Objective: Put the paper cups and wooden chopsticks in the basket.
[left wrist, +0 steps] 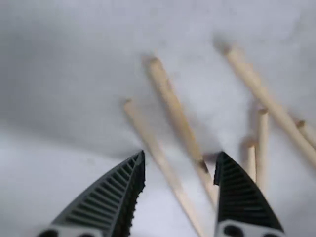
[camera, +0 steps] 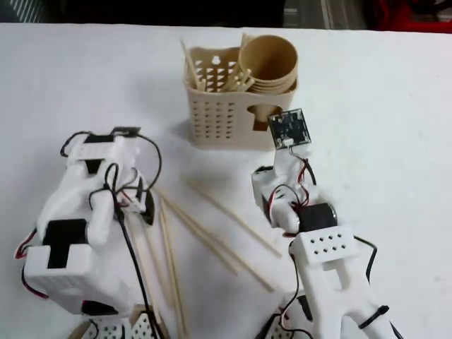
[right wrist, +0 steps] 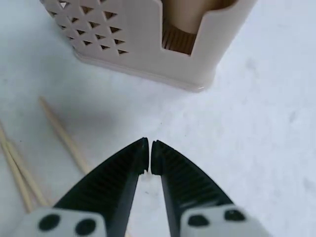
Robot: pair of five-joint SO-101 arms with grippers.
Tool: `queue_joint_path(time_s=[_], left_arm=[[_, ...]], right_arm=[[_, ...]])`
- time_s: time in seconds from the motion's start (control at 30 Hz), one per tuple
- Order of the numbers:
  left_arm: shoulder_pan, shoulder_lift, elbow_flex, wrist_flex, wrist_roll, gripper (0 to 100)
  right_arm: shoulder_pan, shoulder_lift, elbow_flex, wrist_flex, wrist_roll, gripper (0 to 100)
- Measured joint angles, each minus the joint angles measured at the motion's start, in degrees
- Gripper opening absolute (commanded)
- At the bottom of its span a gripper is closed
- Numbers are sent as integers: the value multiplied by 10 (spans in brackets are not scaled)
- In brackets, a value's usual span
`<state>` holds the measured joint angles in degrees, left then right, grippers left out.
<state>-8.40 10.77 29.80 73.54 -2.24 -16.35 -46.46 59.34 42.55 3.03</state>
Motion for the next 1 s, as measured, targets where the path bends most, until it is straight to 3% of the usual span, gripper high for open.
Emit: queue_joint_path(time_s=[0.17,0.3,0.6,1.0], left_arm=[[47,8,-6,-10,7,16],[80,12,-6,-18,12,22],[87,18,-55,-15,16,24],[90,18,-254,94,14,24]], right_arm=[[0,0,0,0,0,22],[0,0,0,0,0,22],[-1,0,0,0,0,22],[0,0,0,0,0,22]])
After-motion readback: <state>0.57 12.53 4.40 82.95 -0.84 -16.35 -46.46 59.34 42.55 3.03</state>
